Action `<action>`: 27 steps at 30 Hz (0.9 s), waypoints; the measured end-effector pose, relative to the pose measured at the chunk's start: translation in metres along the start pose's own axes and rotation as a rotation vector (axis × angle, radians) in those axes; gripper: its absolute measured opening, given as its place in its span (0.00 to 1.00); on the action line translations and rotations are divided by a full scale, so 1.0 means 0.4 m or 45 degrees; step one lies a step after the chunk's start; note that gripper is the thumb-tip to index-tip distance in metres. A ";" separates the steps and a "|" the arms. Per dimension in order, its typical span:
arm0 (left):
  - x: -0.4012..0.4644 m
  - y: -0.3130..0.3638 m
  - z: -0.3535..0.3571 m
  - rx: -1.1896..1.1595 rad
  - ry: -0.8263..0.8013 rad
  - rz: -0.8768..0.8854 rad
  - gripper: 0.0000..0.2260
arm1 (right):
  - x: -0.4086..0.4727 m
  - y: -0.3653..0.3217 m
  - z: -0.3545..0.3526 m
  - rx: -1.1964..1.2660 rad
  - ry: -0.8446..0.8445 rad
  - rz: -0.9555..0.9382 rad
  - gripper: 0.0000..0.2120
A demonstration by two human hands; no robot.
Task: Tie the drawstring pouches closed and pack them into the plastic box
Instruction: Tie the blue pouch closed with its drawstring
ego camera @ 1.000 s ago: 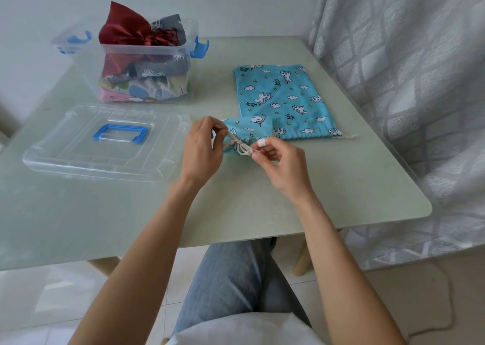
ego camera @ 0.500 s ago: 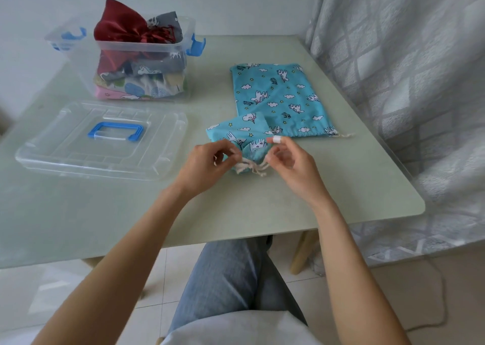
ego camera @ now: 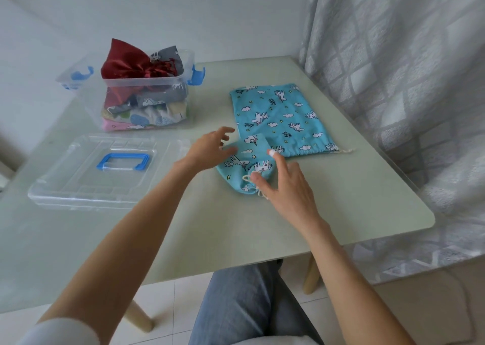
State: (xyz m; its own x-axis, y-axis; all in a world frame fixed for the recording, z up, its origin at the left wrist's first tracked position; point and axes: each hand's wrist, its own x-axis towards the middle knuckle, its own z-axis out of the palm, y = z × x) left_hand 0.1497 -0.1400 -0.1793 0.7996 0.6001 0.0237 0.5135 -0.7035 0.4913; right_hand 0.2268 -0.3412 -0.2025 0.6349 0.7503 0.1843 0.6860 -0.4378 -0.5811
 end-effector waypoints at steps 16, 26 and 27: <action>-0.093 -0.135 -0.234 -1.036 0.559 -0.049 0.11 | 0.297 -0.208 -0.064 0.676 0.002 -0.326 0.13; 0.082 -0.301 -0.516 -0.578 0.915 -0.077 0.14 | 0.702 -0.544 0.020 0.664 0.011 -0.585 0.12; 0.100 -0.334 -0.528 -0.467 0.907 -0.132 0.15 | 0.734 -0.559 0.050 0.542 -0.011 -0.600 0.13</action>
State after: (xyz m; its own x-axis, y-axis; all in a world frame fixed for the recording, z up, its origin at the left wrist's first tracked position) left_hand 0.0474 0.0582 -0.0601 0.2995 0.8410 0.4505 0.3406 -0.5353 0.7729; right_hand 0.2529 -0.0130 -0.0343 0.2952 0.8192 0.4916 0.6887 0.1742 -0.7038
